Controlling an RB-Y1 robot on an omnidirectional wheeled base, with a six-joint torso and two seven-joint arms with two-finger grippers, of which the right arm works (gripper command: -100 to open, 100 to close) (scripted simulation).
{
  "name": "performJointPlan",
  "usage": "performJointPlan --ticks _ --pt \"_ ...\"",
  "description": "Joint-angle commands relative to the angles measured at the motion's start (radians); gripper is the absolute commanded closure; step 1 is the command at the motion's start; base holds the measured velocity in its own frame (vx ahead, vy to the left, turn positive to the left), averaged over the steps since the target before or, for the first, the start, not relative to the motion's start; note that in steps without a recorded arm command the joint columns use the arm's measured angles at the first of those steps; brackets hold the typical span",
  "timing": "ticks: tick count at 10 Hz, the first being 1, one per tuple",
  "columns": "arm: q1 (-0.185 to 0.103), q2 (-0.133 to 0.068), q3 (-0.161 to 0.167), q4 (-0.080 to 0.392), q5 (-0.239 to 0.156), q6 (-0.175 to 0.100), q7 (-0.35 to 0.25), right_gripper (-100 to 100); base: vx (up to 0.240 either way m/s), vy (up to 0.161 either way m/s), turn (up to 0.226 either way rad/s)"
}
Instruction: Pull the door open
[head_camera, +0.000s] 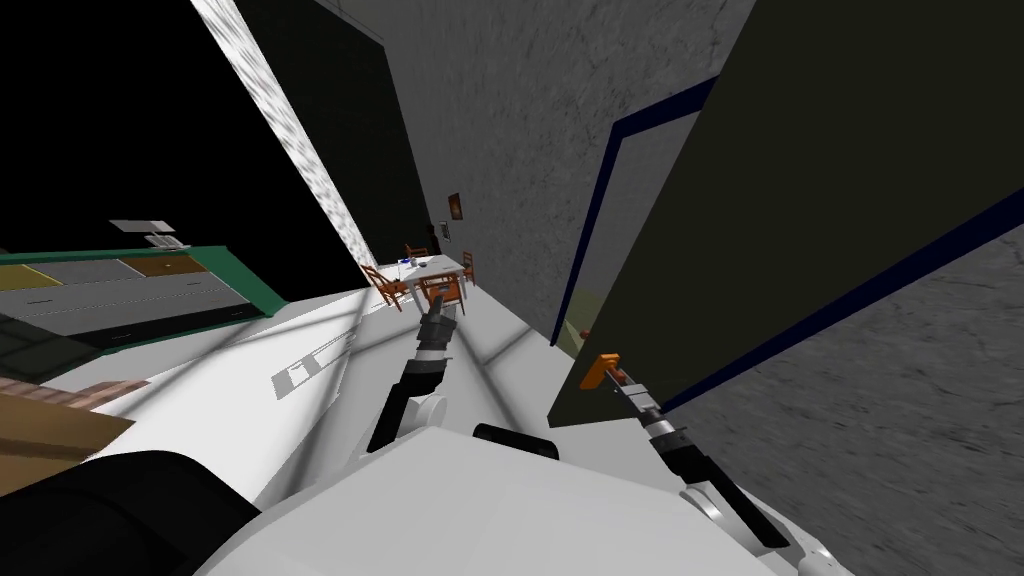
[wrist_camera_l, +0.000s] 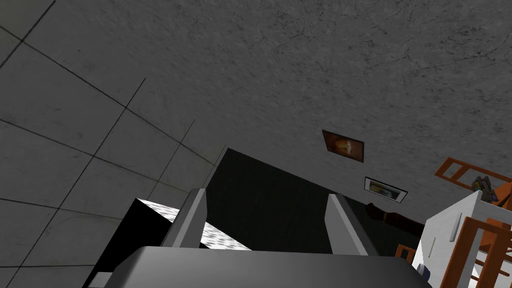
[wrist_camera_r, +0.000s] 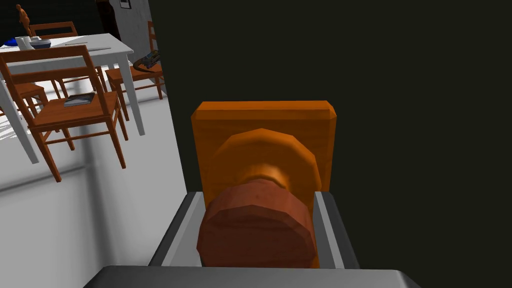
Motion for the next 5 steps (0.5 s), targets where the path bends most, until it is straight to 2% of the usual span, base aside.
performJointPlan --ticks 1,5 --pt "0.002 -0.009 0.014 0.008 0.008 -0.016 -0.016 100 -0.190 -0.115 0.161" --pt "-0.002 -0.029 0.035 0.022 0.021 -0.050 -0.045 100 -0.202 -0.114 0.133"
